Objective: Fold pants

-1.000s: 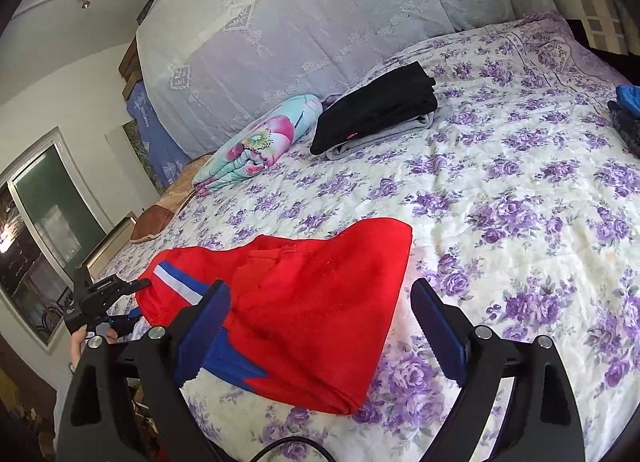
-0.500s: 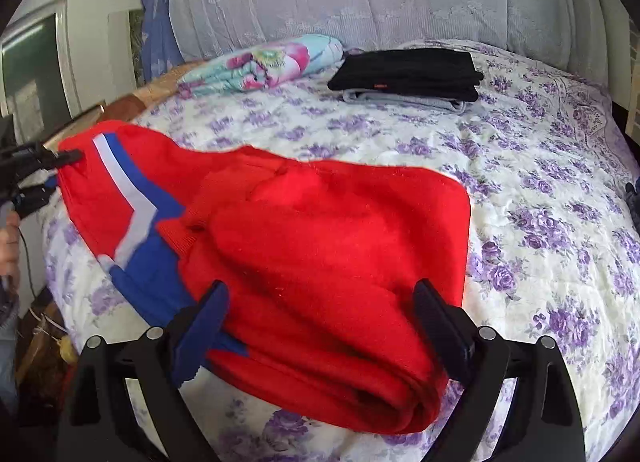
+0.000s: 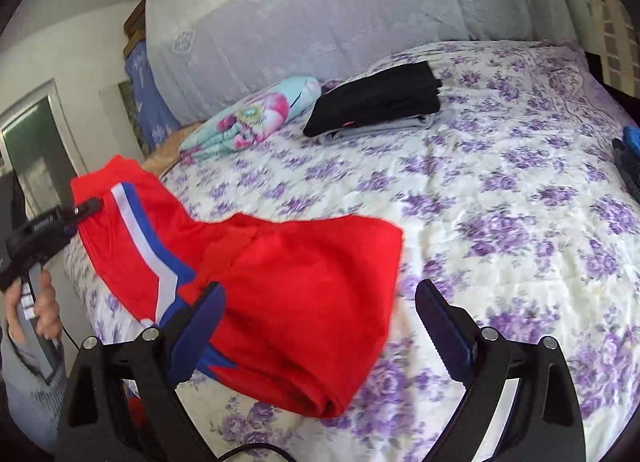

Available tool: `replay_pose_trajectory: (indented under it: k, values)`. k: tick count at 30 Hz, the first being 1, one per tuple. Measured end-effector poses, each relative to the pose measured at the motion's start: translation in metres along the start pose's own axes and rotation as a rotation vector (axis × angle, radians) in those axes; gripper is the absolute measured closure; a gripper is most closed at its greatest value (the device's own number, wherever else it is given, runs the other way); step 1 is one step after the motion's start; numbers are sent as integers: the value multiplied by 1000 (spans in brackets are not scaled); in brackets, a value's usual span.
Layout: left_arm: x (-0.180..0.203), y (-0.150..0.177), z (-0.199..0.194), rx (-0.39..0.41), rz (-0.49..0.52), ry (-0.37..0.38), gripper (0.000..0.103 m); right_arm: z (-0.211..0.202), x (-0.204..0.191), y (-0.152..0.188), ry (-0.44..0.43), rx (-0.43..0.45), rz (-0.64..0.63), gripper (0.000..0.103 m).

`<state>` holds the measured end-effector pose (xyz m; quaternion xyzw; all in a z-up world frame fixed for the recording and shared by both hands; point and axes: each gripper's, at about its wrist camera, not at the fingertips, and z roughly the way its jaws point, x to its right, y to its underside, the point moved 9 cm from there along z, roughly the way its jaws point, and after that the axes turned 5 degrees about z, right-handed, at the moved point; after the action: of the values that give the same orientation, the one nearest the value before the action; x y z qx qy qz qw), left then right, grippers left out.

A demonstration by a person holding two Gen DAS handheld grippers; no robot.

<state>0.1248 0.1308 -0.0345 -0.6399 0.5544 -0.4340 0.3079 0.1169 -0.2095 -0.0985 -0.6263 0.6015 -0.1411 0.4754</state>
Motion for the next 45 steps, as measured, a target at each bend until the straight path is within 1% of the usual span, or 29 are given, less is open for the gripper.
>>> replay_pose_trajectory:
  k: [3, 6, 10, 12, 14, 17, 21, 22, 24, 25, 26, 27, 28, 29, 30, 31, 32, 34, 35, 37, 38, 39, 41, 42, 43, 44, 45]
  values:
    - [31, -7, 2, 15, 81, -1, 81, -18, 30, -12, -19, 42, 104, 7]
    - [69, -12, 5, 22, 155, 18, 81, -28, 58, -15, -24, 62, 197, 7]
    - [124, -10, 11, 25, 262, 52, 82, -33, 82, -17, -13, 66, 272, 7]
    - [155, -2, 14, 24, 335, 65, 82, -40, 85, -22, -49, 88, 292, 7]
    - [186, 13, 21, 13, 426, 70, 82, -46, 87, -26, -63, 101, 299, 7]
    - [224, 48, 39, -38, 563, 71, 82, -55, 90, -31, -63, 127, 301, 7]
    - [249, 104, 61, -133, 704, 55, 81, -62, 90, -36, -77, 143, 300, 7]
    - [251, 114, 62, -147, 725, 54, 80, -62, 89, -36, -77, 146, 299, 7]
    - [253, 127, 60, -157, 754, 58, 69, -64, 88, -36, -77, 149, 295, 7]
    - [255, 130, 54, -155, 759, 89, 51, -64, 87, -36, -79, 148, 293, 7]
    - [257, 130, 46, -137, 757, 124, 35, -64, 86, -35, -80, 147, 293, 7]
    - [258, 128, 35, -107, 758, 142, 30, -63, 84, -35, -81, 146, 290, 7]
    - [258, 124, 25, -77, 761, 159, 23, -62, 82, -35, -80, 145, 285, 7]
    - [259, 121, 14, -54, 762, 180, 21, -60, 80, -34, -77, 144, 279, 7]
    - [257, 117, 6, -34, 759, 191, 21, -59, 76, -33, -74, 145, 269, 7]
    - [251, 111, -1, -13, 750, 189, 21, -59, 71, -32, -71, 151, 253, 7]
    - [242, 103, -7, 6, 731, 173, 20, -59, 64, -32, -65, 161, 225, 7]
    - [215, 86, -10, 22, 667, 127, 18, -60, 42, -29, -51, 177, 129, 7]
    - [199, 77, -8, 18, 628, 102, 16, -59, 28, -27, -35, 183, 66, 7]
    - [164, 58, 2, 0, 536, 38, 16, -54, 1, -27, 12, 197, -46, 8]
    - [147, 50, 8, -17, 479, 8, 16, -49, -14, -30, 21, 197, -99, 11]
    - [133, 43, 13, -36, 427, -2, 16, -43, -28, -33, 16, 191, -140, 13]
    - [114, 35, 19, -62, 349, 10, 16, -29, -53, -41, 5, 167, -189, 25]
    - [108, 34, 22, -66, 327, 9, 16, -22, -63, -44, 2, 153, -212, 29]
    - [103, 35, 24, -67, 316, 0, 16, -13, -71, -44, 8, 135, -241, 38]
    - [100, 40, 28, -79, 320, -6, 16, -4, -75, -43, 21, 114, -263, 44]
    - [99, 48, 32, -99, 335, -9, 16, 6, -75, -40, 40, 90, -275, 47]
